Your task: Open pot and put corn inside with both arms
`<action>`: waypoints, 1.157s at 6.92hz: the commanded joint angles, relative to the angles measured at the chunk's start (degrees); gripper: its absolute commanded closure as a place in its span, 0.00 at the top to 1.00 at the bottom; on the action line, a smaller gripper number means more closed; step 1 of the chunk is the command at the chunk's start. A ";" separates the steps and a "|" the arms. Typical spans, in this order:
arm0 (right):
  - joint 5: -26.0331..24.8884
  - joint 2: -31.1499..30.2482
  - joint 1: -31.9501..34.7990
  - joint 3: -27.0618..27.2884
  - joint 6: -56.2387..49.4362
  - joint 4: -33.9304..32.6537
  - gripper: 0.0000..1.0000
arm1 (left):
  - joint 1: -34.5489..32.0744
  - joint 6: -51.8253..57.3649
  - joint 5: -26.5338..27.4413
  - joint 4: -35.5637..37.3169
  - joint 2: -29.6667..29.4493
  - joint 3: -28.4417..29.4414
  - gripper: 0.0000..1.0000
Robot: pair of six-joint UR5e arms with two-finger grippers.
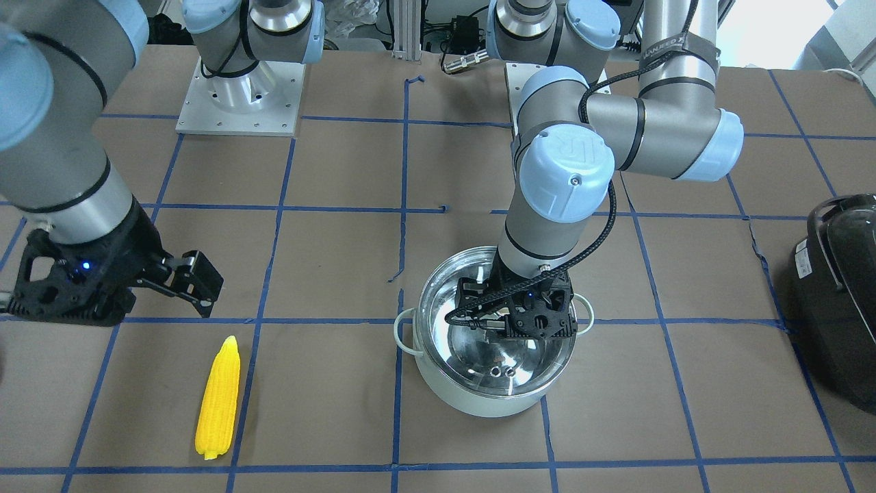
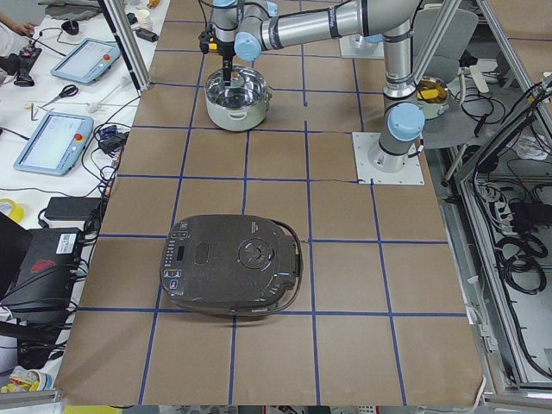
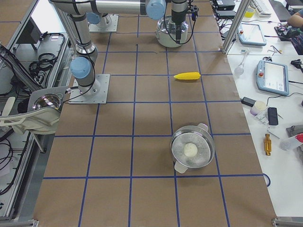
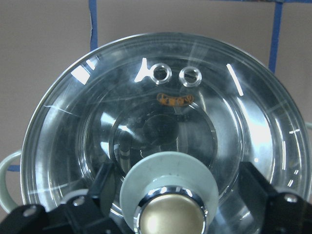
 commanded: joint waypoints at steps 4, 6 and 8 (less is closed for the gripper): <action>-1.79 18.86 -0.40 -1.00 -5.41 -17.44 1.00 | 0.17 0.10 0.23 -1.39 1.45 -1.57 0.68; -1.08 21.24 -0.41 -0.22 -5.24 -17.03 0.97 | 0.26 0.10 -0.03 -1.22 1.63 -2.47 0.68; -1.08 21.52 -0.41 1.18 -5.42 -16.85 0.91 | 0.17 0.10 -0.12 -1.22 1.72 -2.29 0.68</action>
